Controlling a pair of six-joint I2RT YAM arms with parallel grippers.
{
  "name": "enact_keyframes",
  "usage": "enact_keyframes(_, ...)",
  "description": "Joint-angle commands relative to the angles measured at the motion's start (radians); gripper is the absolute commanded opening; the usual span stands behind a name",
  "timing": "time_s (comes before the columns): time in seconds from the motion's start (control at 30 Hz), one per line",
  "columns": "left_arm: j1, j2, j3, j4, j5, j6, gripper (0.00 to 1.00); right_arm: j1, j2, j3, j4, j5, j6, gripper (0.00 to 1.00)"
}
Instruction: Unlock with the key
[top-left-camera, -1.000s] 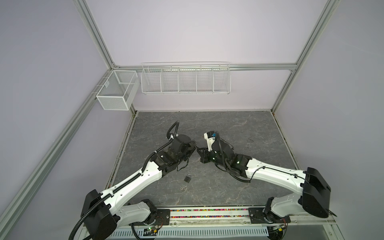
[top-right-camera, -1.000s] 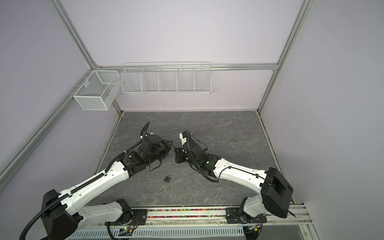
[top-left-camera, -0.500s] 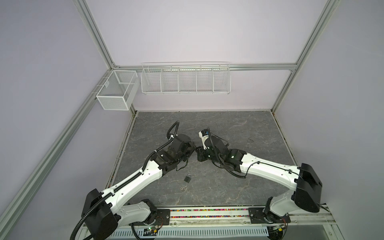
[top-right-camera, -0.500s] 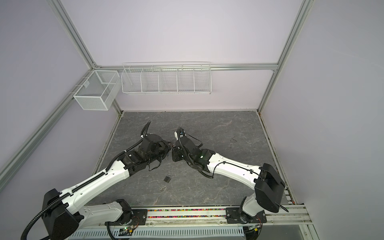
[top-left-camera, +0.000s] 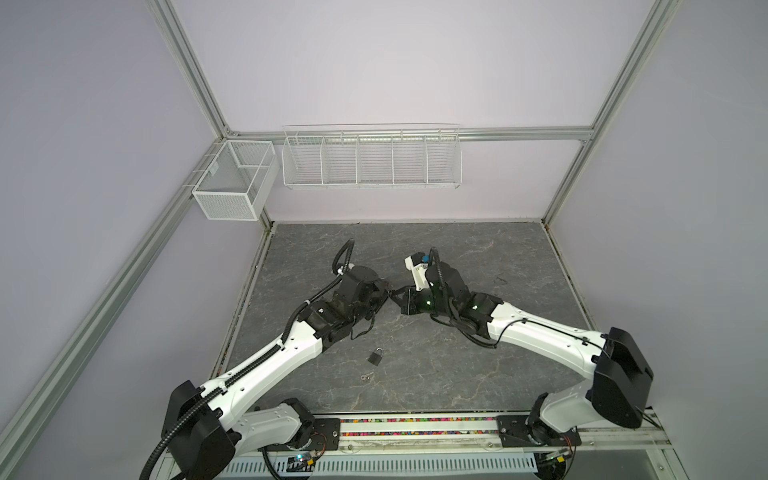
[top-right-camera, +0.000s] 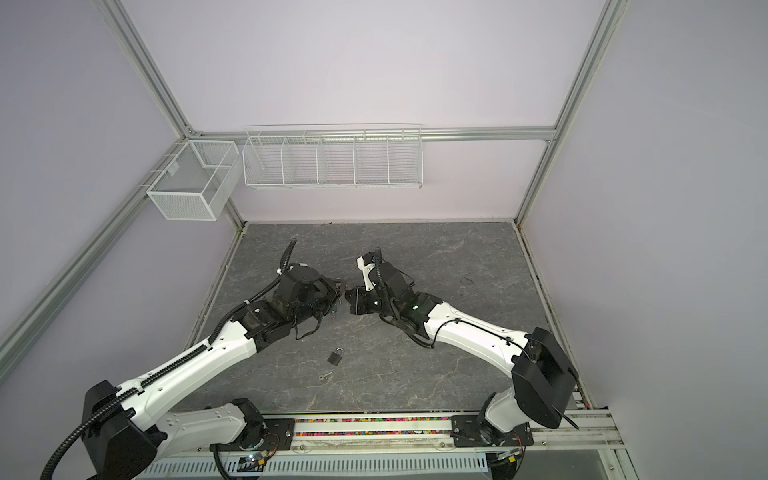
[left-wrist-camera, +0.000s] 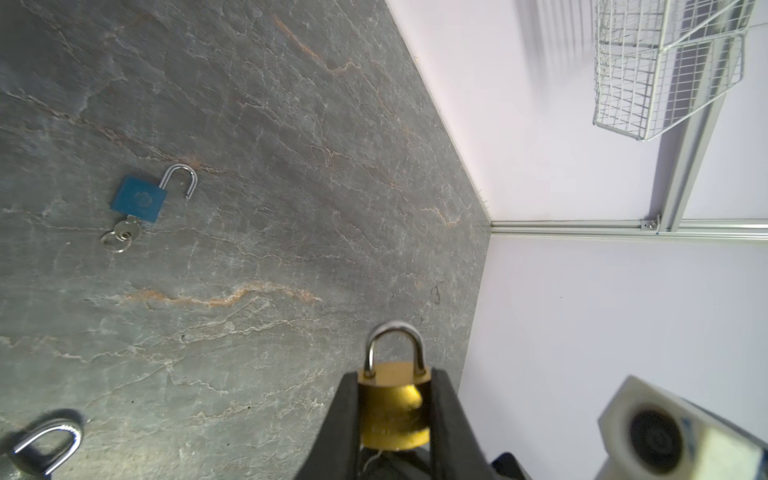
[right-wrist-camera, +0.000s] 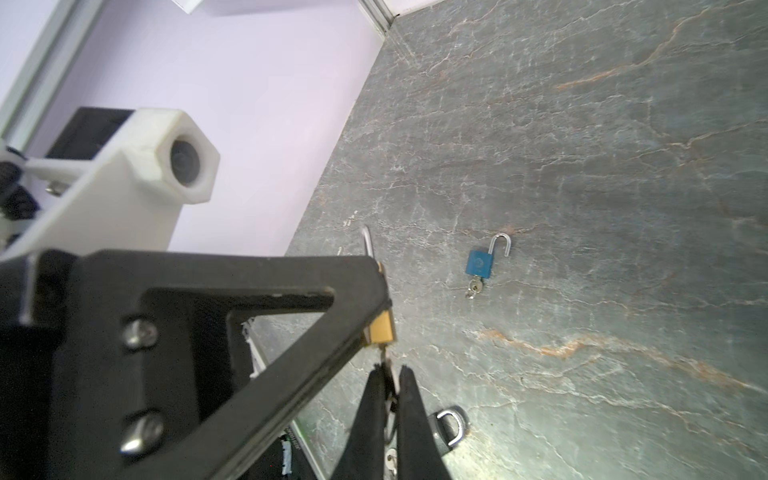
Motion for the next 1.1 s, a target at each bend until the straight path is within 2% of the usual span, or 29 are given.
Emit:
enact_keyframes(0.0,-0.036,-0.026,0.017,0.074,0.193,0.031,0.00,0.006,-0.037,-0.001,0.213,-0.108,0.081,0.07)
enact_keyframes(0.17,-0.036,-0.038,-0.009,0.114,0.218,0.053,0.00,0.002,-0.069,-0.010,0.222,-0.112,0.108,0.07)
enact_keyframes(0.43,-0.012,-0.086,-0.090,0.280,0.293,0.073,0.00,-0.011,-0.142,-0.041,0.259,-0.113,0.156,0.07)
enact_keyframes(0.6,-0.004,-0.109,-0.108,0.349,0.302,0.099,0.00,-0.013,-0.172,-0.036,0.244,-0.117,0.157,0.07)
enact_keyframes(0.77,0.000,-0.125,-0.077,0.303,0.279,0.134,0.00,-0.014,-0.204,-0.040,0.173,-0.057,0.119,0.07)
enact_keyframes(0.93,0.011,-0.152,-0.088,0.296,0.259,0.135,0.00,-0.012,-0.199,-0.026,0.180,-0.070,0.118,0.07)
enact_keyframes(1.07,0.022,-0.173,-0.080,0.257,0.220,0.148,0.00,-0.008,-0.210,0.000,0.088,-0.008,0.053,0.07)
